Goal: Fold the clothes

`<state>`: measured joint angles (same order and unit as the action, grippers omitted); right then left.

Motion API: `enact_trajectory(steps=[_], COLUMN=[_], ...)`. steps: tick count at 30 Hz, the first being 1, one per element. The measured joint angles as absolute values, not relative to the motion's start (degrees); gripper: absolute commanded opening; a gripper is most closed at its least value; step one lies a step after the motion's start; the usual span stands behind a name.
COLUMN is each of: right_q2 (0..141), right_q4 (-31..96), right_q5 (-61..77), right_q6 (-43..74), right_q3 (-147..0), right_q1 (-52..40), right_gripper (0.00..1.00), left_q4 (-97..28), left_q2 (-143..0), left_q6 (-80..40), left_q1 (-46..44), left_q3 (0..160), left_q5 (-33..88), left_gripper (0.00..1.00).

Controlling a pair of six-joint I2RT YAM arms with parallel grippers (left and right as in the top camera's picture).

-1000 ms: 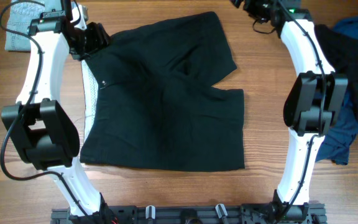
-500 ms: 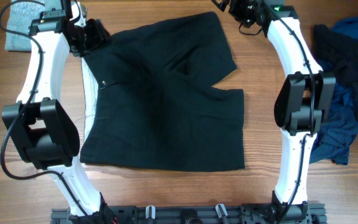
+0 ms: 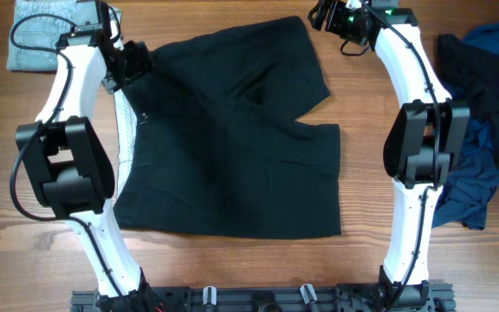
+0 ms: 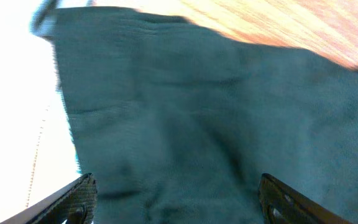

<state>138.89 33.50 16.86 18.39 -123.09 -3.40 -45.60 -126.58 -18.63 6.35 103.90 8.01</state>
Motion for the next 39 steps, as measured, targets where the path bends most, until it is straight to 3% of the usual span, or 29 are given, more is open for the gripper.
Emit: enact_trajectory(steps=[3, 7, 19, 39], right_q2=[139.0, 139.8, 143.4, 143.4], right_q4=[32.7, 30.9, 25.4, 27.5], right_q5=[15.0, 14.5, 18.0, 16.8], right_q6=[17.8, 17.6, 19.0, 19.2], right_q3=[-123.1, -123.1, -123.0, -123.0], right_q1=[-3.4, -3.4, -4.9, -6.8], right_gripper=[1.0, 0.99, 1.0, 0.99], left_q4=[-44.1, -42.0, -41.3, -36.4], left_q2=[-126.8, -126.8, -127.8, -132.1], left_q6=[-19.7, -20.4, -21.4, -22.9], left_q1=[7.7, 9.8, 11.3, 13.1], left_q3=[103.8, 103.8, 103.8, 103.8], left_q5=[6.3, 5.2, 4.5, 3.9], left_gripper=[0.88, 1.0, 1.0, 1.0])
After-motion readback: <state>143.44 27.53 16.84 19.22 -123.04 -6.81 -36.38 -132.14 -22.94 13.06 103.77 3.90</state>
